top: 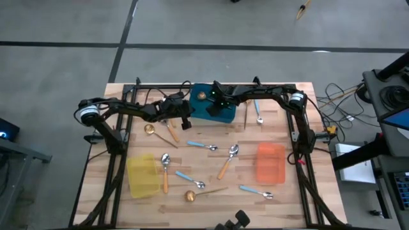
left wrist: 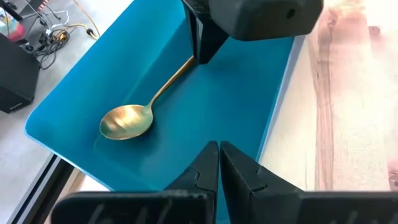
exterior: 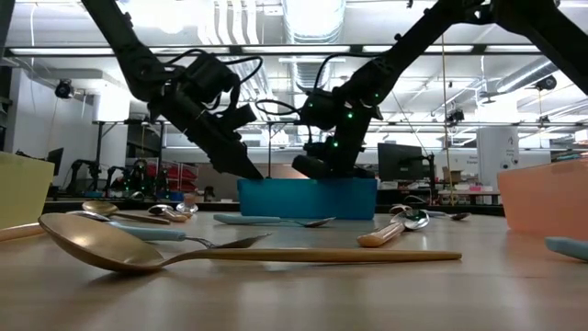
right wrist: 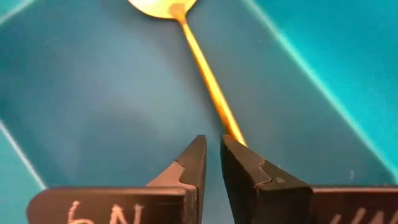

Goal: Sort silverware by color (type)
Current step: Put the gold spoon into the blue bin

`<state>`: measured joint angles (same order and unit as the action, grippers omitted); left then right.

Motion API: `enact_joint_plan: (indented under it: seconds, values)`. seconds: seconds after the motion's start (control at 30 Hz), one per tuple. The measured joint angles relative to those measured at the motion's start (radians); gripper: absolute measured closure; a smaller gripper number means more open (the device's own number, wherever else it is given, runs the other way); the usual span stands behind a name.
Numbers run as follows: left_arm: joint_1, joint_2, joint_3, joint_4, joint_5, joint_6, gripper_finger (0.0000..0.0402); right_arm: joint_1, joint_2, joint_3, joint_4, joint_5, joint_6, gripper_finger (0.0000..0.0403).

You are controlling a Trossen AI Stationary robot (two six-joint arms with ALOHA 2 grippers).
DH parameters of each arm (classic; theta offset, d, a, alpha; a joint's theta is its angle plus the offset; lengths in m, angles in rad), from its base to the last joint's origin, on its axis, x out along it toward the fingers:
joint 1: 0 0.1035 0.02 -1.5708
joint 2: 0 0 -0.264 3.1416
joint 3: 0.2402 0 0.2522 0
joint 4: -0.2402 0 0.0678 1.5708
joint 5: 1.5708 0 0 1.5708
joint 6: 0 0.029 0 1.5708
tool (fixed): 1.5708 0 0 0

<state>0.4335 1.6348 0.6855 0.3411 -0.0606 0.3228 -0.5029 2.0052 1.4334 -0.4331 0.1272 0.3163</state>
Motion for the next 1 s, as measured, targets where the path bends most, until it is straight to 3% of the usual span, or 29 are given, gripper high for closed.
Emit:
enact_joint_plan:
  seconds: [0.37,0.77,1.0]
  values:
    - [0.0,0.0,0.019,-0.022,0.003,0.0,0.0402,-0.029,-0.002,0.002,0.023,0.038,0.0,0.0365]
    - [0.0,0.0,0.019,-0.024,0.003,0.0,0.0402,-0.026,-0.025,0.079,-0.122,-0.045,0.037,0.0365]
    - [0.0,-0.014,0.019,-0.031,0.003,0.0,0.0402,-0.028,-0.036,0.084,-0.116,-0.075,0.041,0.0365]
